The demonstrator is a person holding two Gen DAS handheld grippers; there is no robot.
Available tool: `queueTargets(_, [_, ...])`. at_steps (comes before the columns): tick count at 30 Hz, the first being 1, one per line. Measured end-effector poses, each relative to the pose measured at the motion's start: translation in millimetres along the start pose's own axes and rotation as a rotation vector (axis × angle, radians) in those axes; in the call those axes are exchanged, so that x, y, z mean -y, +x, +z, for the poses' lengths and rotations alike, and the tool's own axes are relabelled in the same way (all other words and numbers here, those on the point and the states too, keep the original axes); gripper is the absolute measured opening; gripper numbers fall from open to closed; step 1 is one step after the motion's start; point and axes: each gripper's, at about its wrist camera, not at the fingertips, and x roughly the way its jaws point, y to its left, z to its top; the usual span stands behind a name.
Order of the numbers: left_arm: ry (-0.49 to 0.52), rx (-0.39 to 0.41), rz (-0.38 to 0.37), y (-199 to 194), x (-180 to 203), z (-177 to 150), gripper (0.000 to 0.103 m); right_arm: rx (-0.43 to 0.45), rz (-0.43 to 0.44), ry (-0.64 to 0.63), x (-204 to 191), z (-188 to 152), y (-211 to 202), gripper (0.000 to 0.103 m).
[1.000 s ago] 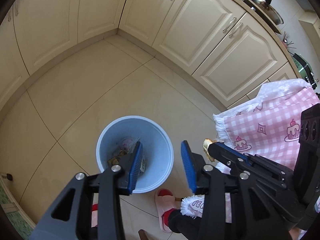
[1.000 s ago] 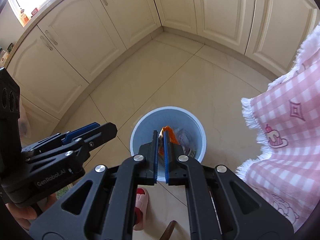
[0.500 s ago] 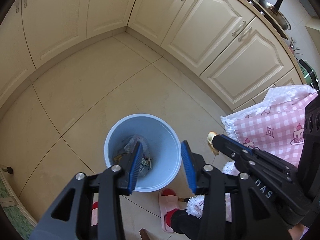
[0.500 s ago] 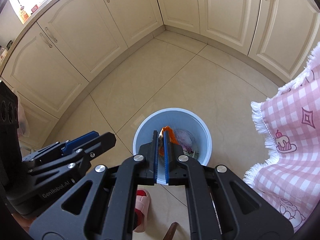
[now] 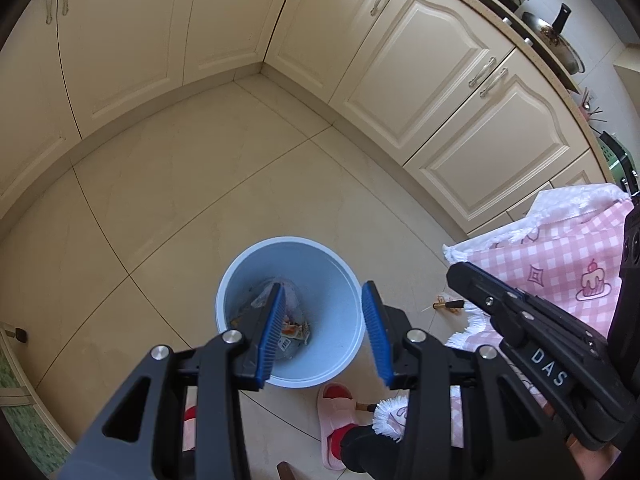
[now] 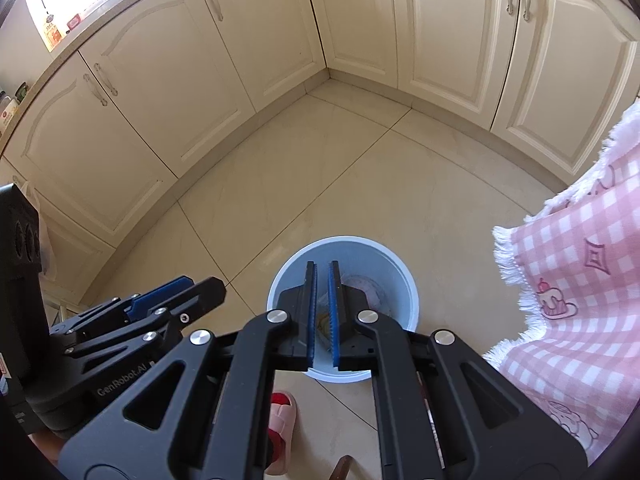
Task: Collect trash
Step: 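Open the left tool to drop the strip while the right tool releases the peel, then move both open tools back toward the table, then grasp the orange flower stem with the left tool while the right tool grasps an orange peel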
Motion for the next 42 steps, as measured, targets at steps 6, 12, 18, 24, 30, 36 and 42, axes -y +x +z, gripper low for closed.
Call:
queueTargets(6, [0.047, 0.056, -0.036, -38.4, 28.2, -3.4, 0.039, 0.071, -0.040, -0.016, 1.7, -4.9, -52.6, 0.006])
queueTargets(12, [0.125, 0.129, -0.105, -93.6, 78.6, -17.4, 0.047, 0.228, -0.141, -0.020, 11.8, -22.0, -152.1, 0.027])
queueTargets(18, [0.259, 0.180, -0.190, -145.6, 153.2, -42.2, 0.054, 0.389, -0.236, 0.040, 48.0, -52.7, -257.0, 0.052])
queueTargets(24, [0.414, 0.166, -0.289, -171.4, 241.8, -69.1, 0.055, 0.476, -0.355, 0.128, 105.3, -88.3, -341.3, 0.056])
queueTargets(30, [0.554, 0.140, -0.328, -174.8, 312.5, -94.6, 0.061, 0.425, -0.481, 0.241, 179.8, -114.9, -376.5, 0.062])
queueTargets(36, [0.634, 0.105, -0.328, -164.3, 351.4, -102.5, 0.061, 0.257, -0.464, 0.284, 237.3, -115.7, -353.6, 0.062])
queueTargets(42, [0.679, 0.074, -0.314, -150.0, 380.4, -102.0, 0.061, 0.179, -0.385, 0.283, 249.1, -110.4, -334.5, 0.062])
